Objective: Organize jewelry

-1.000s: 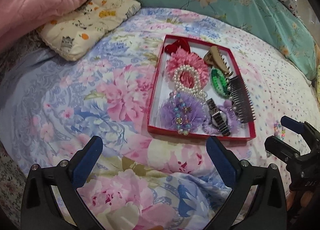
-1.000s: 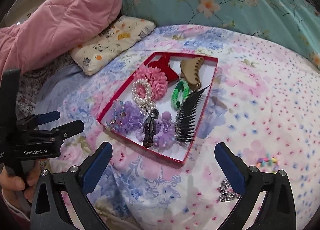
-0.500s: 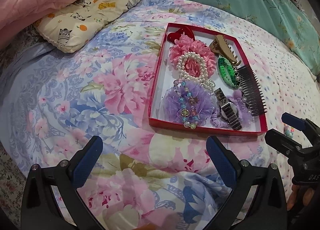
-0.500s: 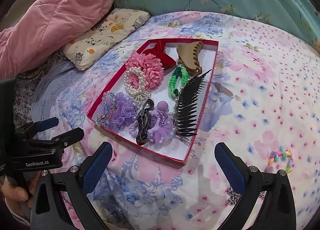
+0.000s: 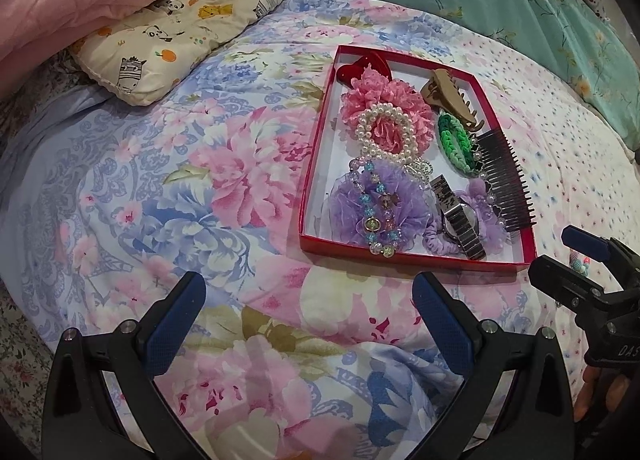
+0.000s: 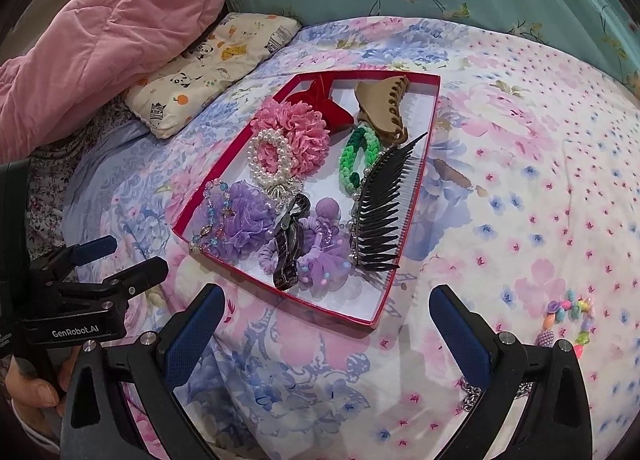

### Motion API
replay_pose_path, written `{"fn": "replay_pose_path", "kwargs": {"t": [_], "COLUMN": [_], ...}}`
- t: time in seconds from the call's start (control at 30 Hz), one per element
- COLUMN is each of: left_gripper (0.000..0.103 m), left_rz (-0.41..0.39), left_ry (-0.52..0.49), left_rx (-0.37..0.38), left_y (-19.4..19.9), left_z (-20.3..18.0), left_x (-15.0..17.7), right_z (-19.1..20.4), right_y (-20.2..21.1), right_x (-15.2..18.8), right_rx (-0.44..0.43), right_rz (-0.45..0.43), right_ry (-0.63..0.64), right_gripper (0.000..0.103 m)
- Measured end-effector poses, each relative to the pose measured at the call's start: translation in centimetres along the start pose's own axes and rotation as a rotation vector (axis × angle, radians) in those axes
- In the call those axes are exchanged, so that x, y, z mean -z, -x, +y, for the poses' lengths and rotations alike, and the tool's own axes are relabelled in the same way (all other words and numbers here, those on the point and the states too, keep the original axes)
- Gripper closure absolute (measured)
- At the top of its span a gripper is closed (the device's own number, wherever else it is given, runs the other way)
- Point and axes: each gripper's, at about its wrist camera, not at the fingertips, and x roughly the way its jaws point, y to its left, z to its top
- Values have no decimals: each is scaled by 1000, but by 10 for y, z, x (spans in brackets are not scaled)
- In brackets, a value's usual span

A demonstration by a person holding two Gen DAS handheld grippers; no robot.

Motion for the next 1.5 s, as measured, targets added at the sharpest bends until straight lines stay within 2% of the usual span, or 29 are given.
{"fn": "replay_pose_path", "kwargs": {"t": [1.5], "left_gripper": [0], "left_rz": [-46], "left_ry": [-36], "left_rx": [-54], "left_y": [16], "left_z": [-7], "left_x": [-1], "right_z": [2], "right_y": [16], "right_x": [-2], "right_rx": [-17], "right_rz": [-39], "right_ry": [-9], "right_gripper": [0]}}
